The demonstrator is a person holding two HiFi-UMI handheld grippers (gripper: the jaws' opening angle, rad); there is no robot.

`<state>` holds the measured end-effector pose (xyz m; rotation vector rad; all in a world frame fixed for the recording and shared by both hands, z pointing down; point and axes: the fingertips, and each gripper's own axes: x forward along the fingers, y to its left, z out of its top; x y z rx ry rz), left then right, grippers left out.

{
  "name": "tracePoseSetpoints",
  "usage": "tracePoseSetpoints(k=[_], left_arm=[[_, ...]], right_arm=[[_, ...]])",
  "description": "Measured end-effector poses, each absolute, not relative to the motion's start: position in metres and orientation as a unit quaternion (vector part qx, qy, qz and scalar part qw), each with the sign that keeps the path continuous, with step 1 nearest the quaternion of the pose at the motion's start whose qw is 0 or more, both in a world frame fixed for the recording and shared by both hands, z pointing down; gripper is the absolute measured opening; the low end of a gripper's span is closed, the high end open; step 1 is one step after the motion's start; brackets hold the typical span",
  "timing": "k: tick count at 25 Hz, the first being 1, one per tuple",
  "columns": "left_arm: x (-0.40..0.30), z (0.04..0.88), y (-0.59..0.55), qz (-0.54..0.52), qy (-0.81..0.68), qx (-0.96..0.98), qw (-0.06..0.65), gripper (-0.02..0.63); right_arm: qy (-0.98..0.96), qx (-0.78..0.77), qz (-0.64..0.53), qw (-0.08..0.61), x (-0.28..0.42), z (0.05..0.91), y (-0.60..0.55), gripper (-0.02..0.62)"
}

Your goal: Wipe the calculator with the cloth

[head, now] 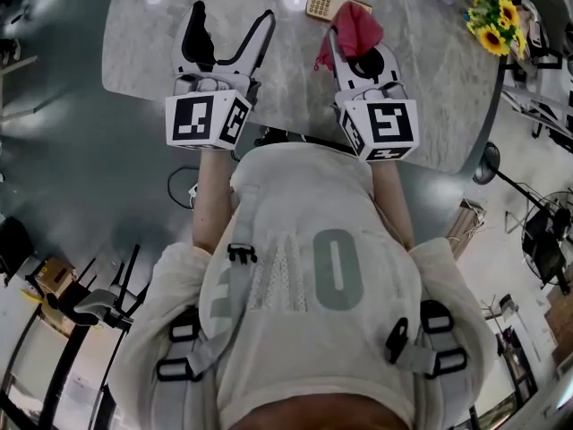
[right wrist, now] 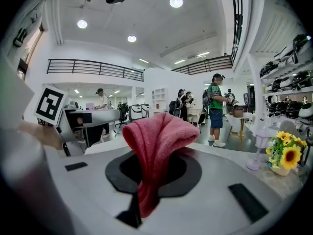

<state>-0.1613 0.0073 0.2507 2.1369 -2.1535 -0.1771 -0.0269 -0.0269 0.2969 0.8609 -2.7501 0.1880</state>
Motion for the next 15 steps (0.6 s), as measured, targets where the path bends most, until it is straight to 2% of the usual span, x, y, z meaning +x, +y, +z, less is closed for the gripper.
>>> tracePoseSetpoints(k=[3,7,15], left_arm=[[-0.153,0.252,-0.003,-0.039,-0.677,0.733,0.047,0.405],[-0.133,0.260,-0.030,0.063,-0.609,0.790,-0.001,0.405],[-0.054,0.338,-0.074,0.273,-0.326,0.903,-0.057,0.405]], right_arm=[[-0.943,0.298,0.067,0.129,-0.026,0.300,-0.031,0.057],[-0.937,0.314,0.070,0.137,-0.017,0.303,-0.037,0.057],[-0.914,0.365,0.089,0.154,0.021,0.319,-0.054,0.057]])
